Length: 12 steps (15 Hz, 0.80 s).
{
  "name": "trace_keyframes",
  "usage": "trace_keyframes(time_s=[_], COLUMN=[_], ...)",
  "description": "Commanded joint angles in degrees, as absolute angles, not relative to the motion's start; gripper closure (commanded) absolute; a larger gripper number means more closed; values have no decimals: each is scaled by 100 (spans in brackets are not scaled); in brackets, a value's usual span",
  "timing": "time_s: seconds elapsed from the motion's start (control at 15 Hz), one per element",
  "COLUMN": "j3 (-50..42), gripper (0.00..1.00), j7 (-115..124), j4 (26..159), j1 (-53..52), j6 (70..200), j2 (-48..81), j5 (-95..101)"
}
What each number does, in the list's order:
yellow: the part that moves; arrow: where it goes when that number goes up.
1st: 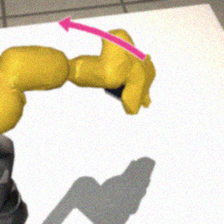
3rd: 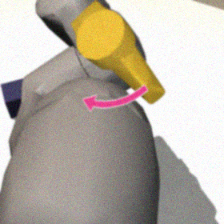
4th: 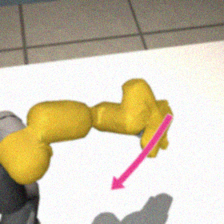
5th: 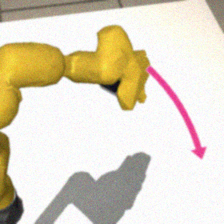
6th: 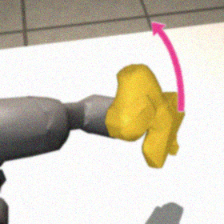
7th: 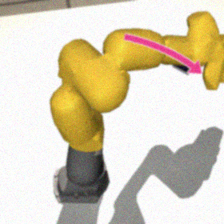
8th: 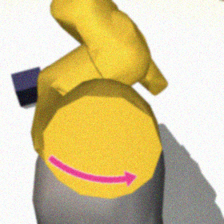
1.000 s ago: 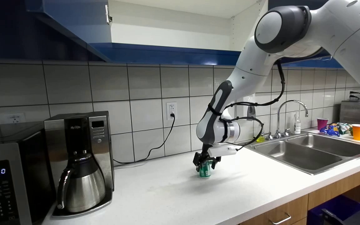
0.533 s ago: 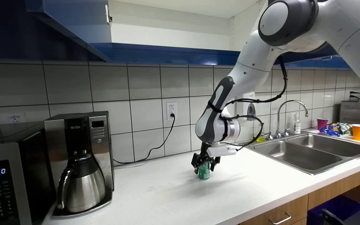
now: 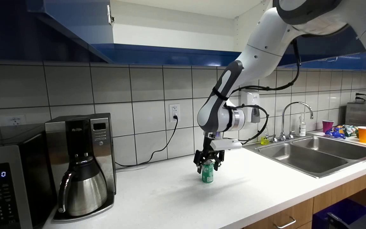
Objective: Remove the can from the cupboard
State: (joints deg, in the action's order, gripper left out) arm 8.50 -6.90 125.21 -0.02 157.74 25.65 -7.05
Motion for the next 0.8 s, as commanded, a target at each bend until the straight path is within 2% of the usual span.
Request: trace_keyframes(time_s=[0.0, 0.67, 0.73], j3=[889, 725, 709], gripper=[0, 0, 0], j7=[-613, -685, -702], j4=[12914, 13283, 13068], j1=[-4, -92, -138], j6=[15100, 13678, 13934], j2=[1850, 516, 923], j5=[-765, -847, -772])
